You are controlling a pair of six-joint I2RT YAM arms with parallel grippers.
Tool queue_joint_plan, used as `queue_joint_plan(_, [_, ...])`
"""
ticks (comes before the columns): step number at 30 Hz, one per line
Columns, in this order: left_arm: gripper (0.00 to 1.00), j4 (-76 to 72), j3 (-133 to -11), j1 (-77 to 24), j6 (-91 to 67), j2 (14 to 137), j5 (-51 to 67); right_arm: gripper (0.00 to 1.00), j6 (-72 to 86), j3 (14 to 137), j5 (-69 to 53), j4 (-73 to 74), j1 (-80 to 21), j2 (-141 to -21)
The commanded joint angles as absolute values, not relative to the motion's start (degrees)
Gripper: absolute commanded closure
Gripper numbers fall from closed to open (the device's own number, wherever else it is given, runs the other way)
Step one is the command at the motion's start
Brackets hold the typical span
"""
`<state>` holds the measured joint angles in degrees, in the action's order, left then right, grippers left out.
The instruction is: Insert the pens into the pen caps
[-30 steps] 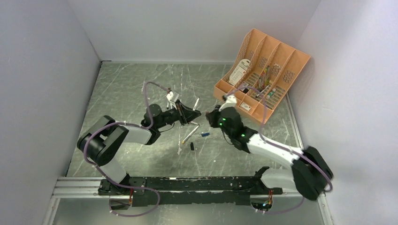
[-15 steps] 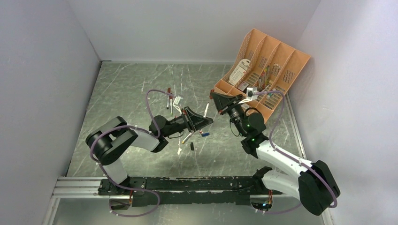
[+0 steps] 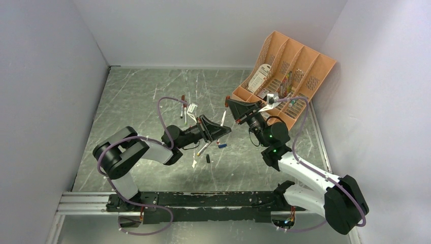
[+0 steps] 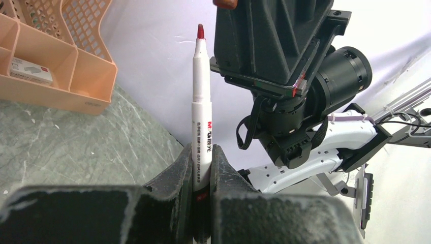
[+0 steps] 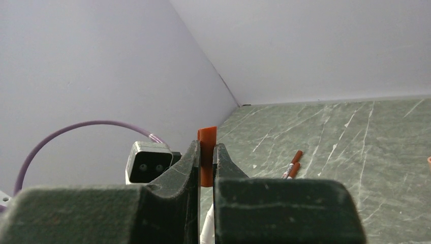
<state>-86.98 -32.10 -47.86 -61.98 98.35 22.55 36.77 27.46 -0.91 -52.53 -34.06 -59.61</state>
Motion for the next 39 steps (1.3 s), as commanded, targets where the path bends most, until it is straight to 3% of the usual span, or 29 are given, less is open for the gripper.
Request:
queue_joint_plan(1, [0.93, -103.66, -34.05, -48.41, -62.35, 97.67, 23.34, 1.00, 35.87, 27.86, -1.92, -53.31, -33.84, -59.25])
queue_joint_plan(39, [0.93, -103.71, -33.71, -48.95, -61.76, 97.11, 24.23, 1.00, 35.22, 27.78, -1.26, -51.03, -33.84, -56.24])
